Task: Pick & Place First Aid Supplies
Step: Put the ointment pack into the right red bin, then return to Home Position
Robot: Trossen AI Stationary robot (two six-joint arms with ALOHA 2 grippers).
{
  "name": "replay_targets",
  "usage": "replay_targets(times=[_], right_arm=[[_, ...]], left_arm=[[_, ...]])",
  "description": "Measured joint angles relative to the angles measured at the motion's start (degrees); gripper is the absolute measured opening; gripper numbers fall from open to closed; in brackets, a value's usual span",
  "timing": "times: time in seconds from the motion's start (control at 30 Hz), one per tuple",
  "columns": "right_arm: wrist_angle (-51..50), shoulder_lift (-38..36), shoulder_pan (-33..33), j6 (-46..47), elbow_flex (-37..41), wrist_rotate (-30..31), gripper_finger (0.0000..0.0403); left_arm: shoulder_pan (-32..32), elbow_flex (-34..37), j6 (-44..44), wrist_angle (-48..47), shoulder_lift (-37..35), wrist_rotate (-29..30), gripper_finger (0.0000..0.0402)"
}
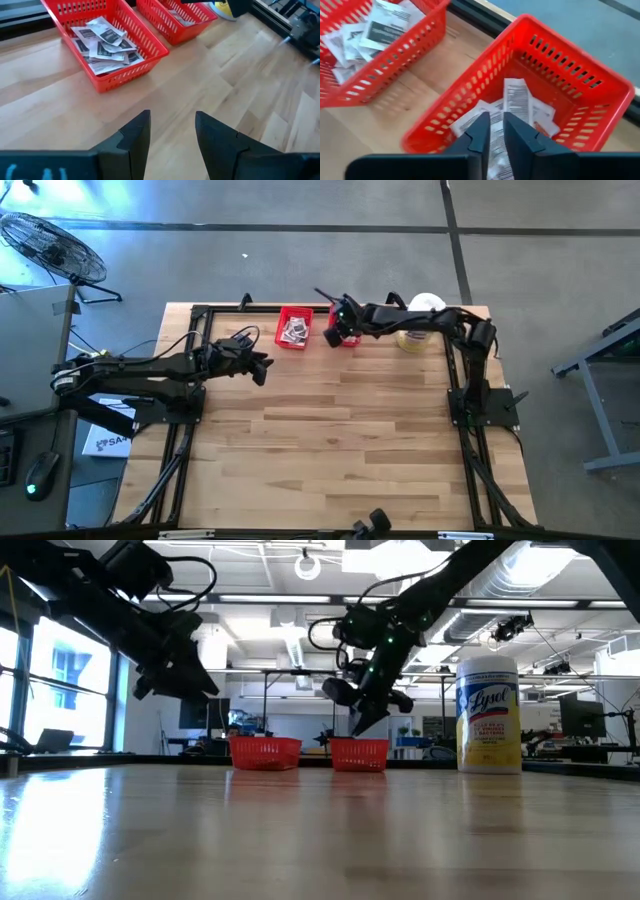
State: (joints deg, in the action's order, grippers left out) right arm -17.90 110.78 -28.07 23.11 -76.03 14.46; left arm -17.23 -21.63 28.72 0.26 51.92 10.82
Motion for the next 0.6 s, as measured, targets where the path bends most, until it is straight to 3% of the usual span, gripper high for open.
replay_targets(times=[0.2,0.37,0.6], right_arm=[[-3.23,-2.74,-3.3,-7.99,0.0,-4.59,0.0074],[-4.25,-7.33,-2.81,-13.74,0.63,-6.31,0.0053],[11.58,-20.79,0.38,-16.19,17.98,-13.97,0.0006]], left_arm=[[0.95,0.0,1.72,-2.4,-2.2,0.3,0.0153],[3.7,0.0,1.8,-6.92,-8.29,3.67,0.0153],[6.67,0.0,-2.0,-7.76,-18.17,3.29,0.0153]])
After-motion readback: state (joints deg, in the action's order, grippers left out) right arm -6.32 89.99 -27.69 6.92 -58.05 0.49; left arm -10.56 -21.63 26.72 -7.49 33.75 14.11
